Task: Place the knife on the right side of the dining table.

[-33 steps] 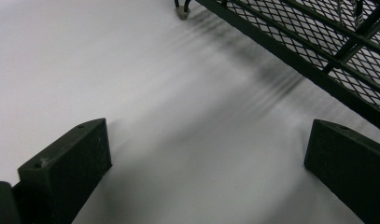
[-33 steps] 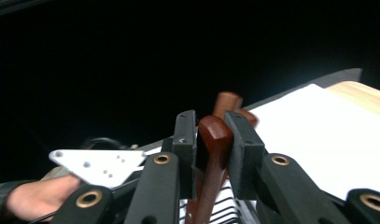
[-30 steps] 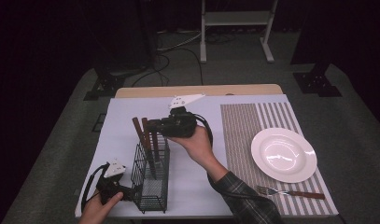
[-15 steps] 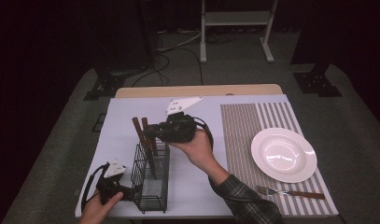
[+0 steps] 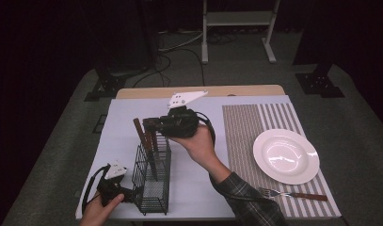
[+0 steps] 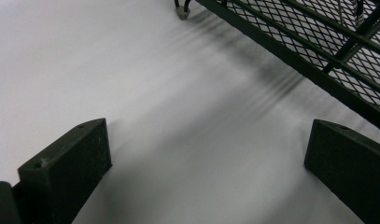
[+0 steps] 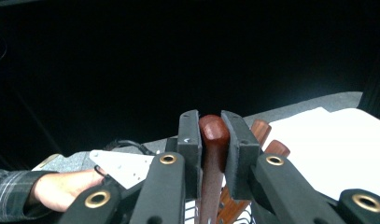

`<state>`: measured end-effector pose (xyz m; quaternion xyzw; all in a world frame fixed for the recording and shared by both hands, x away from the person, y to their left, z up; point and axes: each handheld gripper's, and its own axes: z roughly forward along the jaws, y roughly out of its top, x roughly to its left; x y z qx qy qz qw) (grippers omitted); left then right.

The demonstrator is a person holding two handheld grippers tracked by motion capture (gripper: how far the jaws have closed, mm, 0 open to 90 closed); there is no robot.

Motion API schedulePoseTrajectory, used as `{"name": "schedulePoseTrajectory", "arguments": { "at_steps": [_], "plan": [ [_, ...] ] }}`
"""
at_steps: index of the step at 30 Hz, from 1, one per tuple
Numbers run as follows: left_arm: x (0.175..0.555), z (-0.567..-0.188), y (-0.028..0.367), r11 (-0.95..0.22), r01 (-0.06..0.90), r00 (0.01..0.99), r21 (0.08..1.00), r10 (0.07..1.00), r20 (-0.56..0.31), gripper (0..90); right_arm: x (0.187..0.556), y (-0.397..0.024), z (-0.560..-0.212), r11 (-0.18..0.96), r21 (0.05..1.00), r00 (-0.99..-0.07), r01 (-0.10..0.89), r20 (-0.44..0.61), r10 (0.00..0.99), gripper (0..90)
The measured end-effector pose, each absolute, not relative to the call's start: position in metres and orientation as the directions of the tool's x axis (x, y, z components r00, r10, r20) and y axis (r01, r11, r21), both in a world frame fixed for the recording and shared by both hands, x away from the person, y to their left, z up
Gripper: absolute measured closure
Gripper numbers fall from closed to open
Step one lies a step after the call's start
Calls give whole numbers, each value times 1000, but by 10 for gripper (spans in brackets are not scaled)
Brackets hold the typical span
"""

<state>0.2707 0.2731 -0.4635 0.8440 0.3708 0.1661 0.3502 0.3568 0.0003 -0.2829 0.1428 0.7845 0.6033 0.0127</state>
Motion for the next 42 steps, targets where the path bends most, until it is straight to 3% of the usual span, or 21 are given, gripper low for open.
{"name": "schedulePoseTrajectory", "arguments": {
  "at_steps": [26,42],
  "plan": [
    [271,-464,273,-480,509,670,715,742,21,0,352,-27,-227,154,977,-955,147,100,279,786],
    [271,-464,273,-479,509,669,715,743,21,0,351,-68,-205,98,988,-930,121,78,360,788]
  ]
}}
